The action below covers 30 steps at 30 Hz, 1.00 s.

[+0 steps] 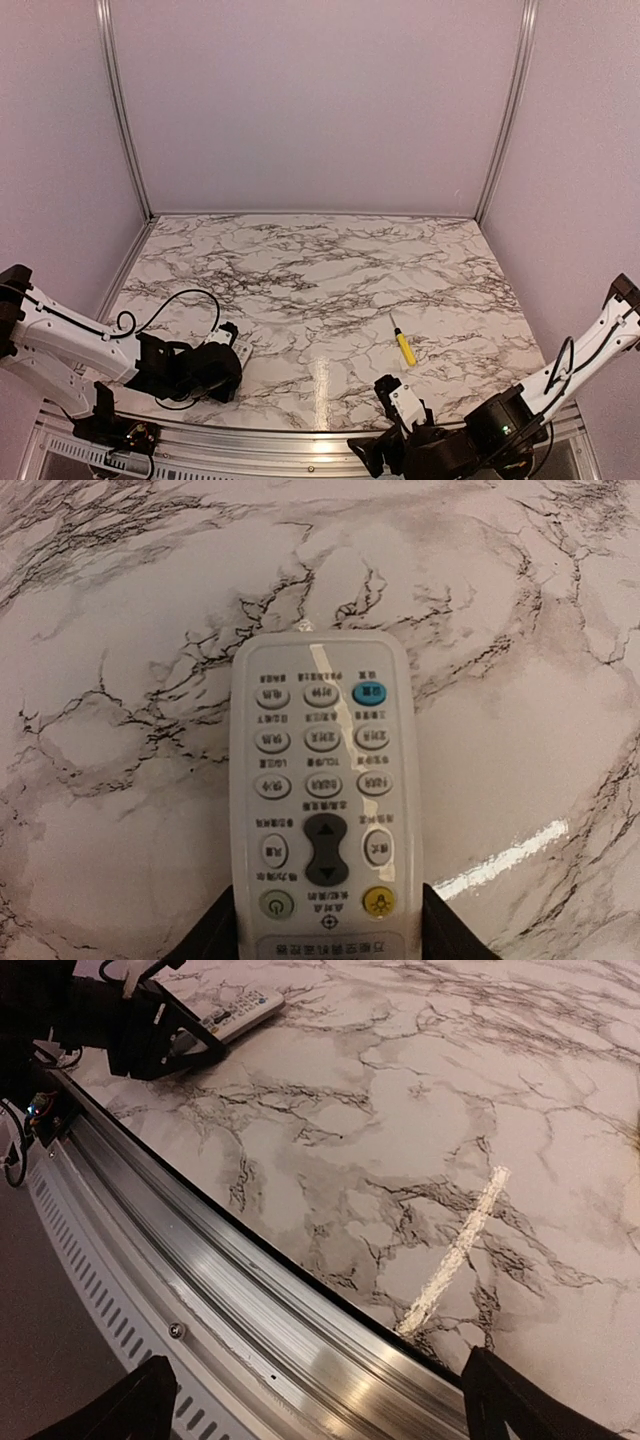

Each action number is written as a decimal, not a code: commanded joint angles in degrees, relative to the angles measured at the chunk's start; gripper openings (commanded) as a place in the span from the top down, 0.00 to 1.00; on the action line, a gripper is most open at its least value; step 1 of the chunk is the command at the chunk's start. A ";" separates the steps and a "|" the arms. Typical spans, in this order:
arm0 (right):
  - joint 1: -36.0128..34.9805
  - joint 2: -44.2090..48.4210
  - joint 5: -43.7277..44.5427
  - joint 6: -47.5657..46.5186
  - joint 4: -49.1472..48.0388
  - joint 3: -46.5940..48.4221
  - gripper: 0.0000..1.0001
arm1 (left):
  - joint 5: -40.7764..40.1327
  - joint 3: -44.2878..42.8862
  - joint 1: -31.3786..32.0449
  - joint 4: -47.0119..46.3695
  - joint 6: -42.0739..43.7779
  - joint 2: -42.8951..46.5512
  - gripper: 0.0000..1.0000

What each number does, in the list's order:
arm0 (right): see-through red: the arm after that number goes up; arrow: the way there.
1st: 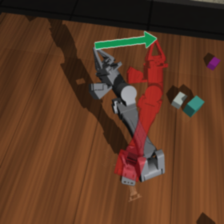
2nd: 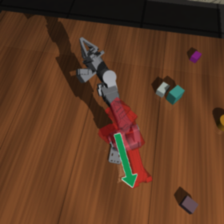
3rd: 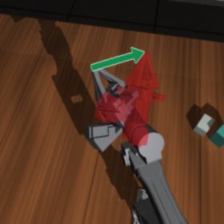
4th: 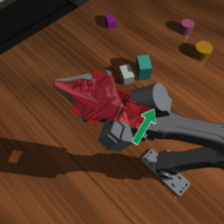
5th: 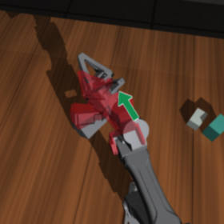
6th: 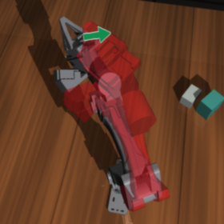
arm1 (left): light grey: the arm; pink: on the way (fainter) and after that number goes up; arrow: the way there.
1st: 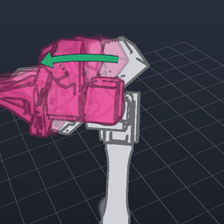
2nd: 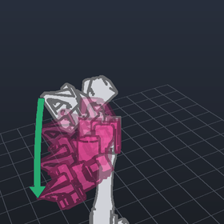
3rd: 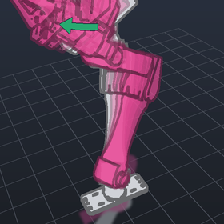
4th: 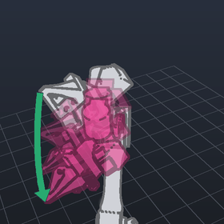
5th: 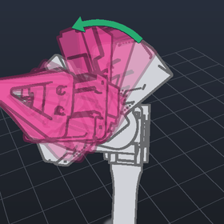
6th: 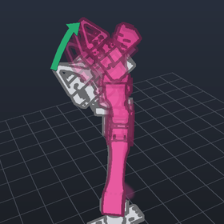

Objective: Unload the batteries from the remote control

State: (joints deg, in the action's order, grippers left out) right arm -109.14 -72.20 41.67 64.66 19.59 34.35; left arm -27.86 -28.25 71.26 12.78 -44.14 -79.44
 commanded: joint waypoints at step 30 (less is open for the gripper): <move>33.00 5.39 -36.56 -20.68 -25.99 -0.77 0.01 | 23.13 -5.77 0.87 -20.08 19.23 -0.62 0.76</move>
State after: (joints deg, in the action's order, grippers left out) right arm -80.71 -62.78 16.93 45.74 -4.34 28.23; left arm -9.08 -31.90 71.55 -3.01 -28.42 -79.42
